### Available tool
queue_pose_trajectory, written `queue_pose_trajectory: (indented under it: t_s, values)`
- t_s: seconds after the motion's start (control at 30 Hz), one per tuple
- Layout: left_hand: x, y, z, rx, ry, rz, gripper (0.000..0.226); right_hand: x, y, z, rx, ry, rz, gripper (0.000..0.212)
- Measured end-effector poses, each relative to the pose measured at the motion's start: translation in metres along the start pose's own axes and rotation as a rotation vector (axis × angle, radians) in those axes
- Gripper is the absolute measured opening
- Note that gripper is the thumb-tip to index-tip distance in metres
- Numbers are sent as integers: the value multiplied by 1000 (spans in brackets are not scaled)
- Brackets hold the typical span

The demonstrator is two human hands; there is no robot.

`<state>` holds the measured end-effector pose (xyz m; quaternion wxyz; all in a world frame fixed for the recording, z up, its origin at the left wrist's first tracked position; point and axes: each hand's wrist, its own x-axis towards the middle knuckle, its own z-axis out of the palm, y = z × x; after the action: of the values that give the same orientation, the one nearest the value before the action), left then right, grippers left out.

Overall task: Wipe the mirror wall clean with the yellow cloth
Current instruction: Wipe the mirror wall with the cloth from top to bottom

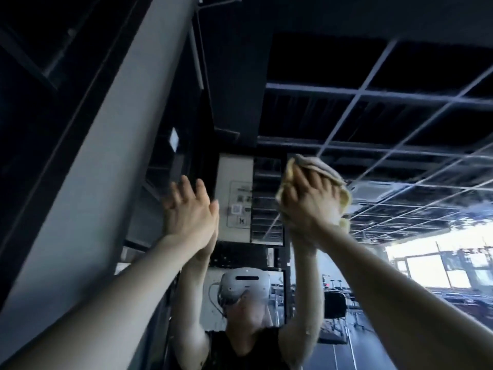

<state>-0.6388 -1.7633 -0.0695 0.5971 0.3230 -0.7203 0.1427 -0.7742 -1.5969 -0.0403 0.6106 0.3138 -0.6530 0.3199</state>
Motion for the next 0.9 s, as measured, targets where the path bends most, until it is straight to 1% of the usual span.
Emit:
queue_pose_trajectory:
  t_s: [0.07, 0.1, 0.17, 0.2, 0.23, 0.3, 0.37, 0.43, 0.5, 0.57, 0.6, 0.63, 0.7, 0.77, 0.83, 0.87, 0.9]
  values:
    - [0, 18, -8, -26, 23, -46, 61, 2, -22, 9, -17, -29, -210, 56]
    - [-1, 27, -12, -62, 36, -37, 61, 0, -32, 12, -10, -51, -326, 55]
    - [-3, 62, -14, -123, 54, 50, 61, 5, -20, 6, 37, -40, -455, 55]
    - [-5, 79, -14, -144, 58, 108, 61, 9, -4, 3, 53, 18, -473, 53]
    - [-7, 95, -14, -169, 63, 170, 60, 12, 17, 0, 48, 65, -449, 50]
    - [-13, 123, -13, -206, 96, 295, 57, 10, 66, -6, 31, 113, -297, 48]
    - [-20, 147, -10, -280, 124, 434, 52, 4, 109, -14, 49, 123, -182, 55]
    - [-27, 173, -11, -470, 86, 566, 48, 1, 128, -24, 80, 35, -172, 66]
    - [-32, 201, -20, -665, -15, 644, 47, 9, 136, -35, 270, -128, -139, 72]
    - [-32, 226, -28, -751, -100, 639, 50, 15, 146, -48, 489, -240, -140, 70]
    - [-31, 236, -29, -741, -140, 631, 53, 15, 156, -54, 538, -238, -181, 68]
    - [-30, 244, -27, -703, -186, 625, 54, 12, 167, -59, 525, -229, -224, 67]
    - [-25, 251, -21, -597, -260, 620, 52, 6, 189, -57, 341, -213, -287, 68]
    - [-18, 251, -18, -452, -266, 618, 50, 1, 194, -52, 121, -175, -316, 78]
    - [1, 251, -23, -310, -136, 597, 50, 7, 182, -46, 95, -165, -250, 85]
    - [14, 251, -26, -295, -59, 573, 49, 15, 173, -45, 162, -152, -224, 83]
    - [25, 250, -32, -308, -35, 542, 46, 24, 162, -45, 256, -153, -206, 77]
